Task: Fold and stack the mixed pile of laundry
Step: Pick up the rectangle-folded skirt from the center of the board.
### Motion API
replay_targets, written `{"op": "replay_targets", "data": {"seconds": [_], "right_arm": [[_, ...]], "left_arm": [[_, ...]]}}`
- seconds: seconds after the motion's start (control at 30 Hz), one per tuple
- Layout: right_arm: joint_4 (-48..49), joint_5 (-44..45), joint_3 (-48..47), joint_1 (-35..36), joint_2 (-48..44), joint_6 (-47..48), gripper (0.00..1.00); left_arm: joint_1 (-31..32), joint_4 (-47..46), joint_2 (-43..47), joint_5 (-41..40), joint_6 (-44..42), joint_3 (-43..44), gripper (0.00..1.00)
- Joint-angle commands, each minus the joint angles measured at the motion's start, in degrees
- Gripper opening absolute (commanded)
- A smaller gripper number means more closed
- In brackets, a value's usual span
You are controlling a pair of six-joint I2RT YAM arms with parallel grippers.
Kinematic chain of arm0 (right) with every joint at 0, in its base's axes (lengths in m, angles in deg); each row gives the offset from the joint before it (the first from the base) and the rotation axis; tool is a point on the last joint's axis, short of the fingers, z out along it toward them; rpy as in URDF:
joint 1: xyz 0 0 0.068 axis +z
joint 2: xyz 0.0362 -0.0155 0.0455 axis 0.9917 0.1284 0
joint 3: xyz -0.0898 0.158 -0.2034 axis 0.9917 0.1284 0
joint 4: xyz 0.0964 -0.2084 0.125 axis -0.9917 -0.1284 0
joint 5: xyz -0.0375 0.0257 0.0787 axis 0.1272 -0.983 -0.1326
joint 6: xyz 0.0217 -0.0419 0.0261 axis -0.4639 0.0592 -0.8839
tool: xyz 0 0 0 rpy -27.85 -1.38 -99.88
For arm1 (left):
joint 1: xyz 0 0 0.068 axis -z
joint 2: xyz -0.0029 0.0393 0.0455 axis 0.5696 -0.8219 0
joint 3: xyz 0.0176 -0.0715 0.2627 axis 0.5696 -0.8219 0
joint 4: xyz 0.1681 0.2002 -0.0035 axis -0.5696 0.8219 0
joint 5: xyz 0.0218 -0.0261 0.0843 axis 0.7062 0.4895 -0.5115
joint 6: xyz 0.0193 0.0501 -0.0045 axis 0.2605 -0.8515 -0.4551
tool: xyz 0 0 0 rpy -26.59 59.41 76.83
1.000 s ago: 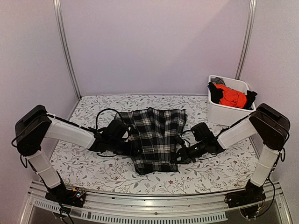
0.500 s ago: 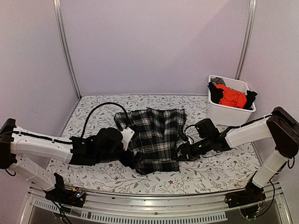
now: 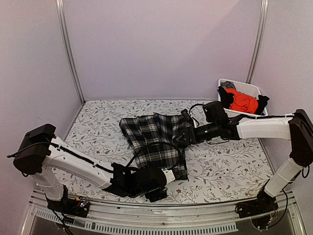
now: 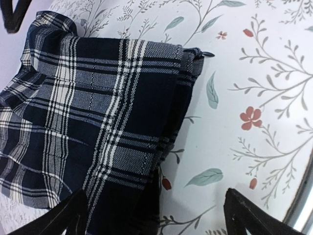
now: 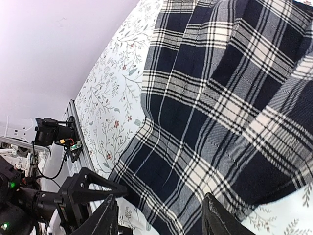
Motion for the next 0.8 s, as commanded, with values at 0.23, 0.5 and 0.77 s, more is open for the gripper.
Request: {"op": "replay_targets", "data": {"seconds": [0.23,0.5,0.77], "right_arm": [[5.80,-7.27,-15.33,1.00,23.36,4.56,0.53],[4.48,-5.46,-18.85,1.33,34.38,7.55,0.50],[5.27,-5.93,-15.63,4.05,36.91,8.37,0.48]], "left_arm": [[-0.23,-0.30,-9.27,-11.37,-9.95,4.72,0.83],[-1.36,-7.35,-11.71,-19.75,-15.20,3.63,0.41],[-0.84,-7.23,-1.11,-17.18,-14.33,1.39,0.00]]}}
